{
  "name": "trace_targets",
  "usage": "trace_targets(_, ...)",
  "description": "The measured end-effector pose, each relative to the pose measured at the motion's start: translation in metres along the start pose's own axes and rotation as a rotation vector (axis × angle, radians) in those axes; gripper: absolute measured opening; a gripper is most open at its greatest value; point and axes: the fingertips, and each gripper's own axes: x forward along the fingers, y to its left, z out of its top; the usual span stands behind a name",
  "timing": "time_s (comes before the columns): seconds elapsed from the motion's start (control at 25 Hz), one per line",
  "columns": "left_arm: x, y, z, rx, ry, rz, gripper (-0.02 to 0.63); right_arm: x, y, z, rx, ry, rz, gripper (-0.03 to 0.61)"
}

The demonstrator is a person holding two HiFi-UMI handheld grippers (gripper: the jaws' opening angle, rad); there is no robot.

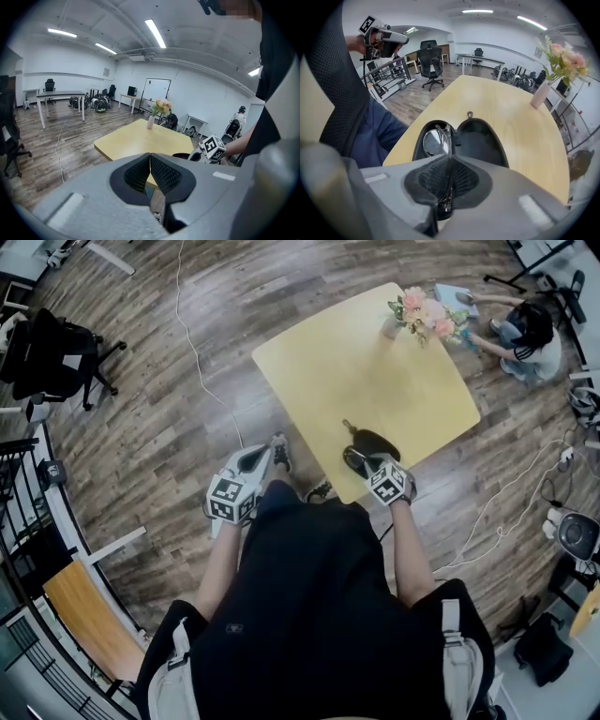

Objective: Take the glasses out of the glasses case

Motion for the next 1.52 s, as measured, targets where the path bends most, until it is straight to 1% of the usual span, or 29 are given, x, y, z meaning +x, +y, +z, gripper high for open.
trace_targets(0.2, -0.002, -0.003, 0.001, 0.017, -0.002, -0.013, 0.012, -0.005, -0.003, -0.002, 0.010, 0.007, -0.035, 0.018)
trace_targets(0.44, -0.004, -0.014, 0.007, 0.049, 0.003, -0.053, 0.012, -0.021, -0.003, -0.005, 0.051, -0.007, -0.086, 0.018)
trace_targets(0.72, 0.007, -0.033, 0.021, 0.107, -0.005, -0.119, 0.012, -0.043, -0.012, -0.013, 0.130, -0.052, -0.156, 0.017)
trace_targets(0.96, 0.006, -0.045, 0.025, 0.128, -0.016, -0.149, 0.012, -0.075, -0.010, -0.020, 0.211, -0.135, -0.212, 0.018)
trace_targets(1.16, 0.010, -0.053, 0.035, 0.155, -0.043, -0.172, 0.012, -0.096, -0.007, -0.028, 0.265, -0.188, -0.258, 0.017)
trace_targets(1.36, 0.014, -0.063, 0.048, 0.158, -0.085, -0.185, 0.012, -0.114, 0.000, -0.034, 0.294, -0.233, -0.282, 0.017)
trace_targets(1.52, 0.018, -0.076, 0.048, 0.173, -0.089, -0.205, 0.012, -0.128, 0.005, -0.035, 0.328, -0.293, -0.294, 0.017)
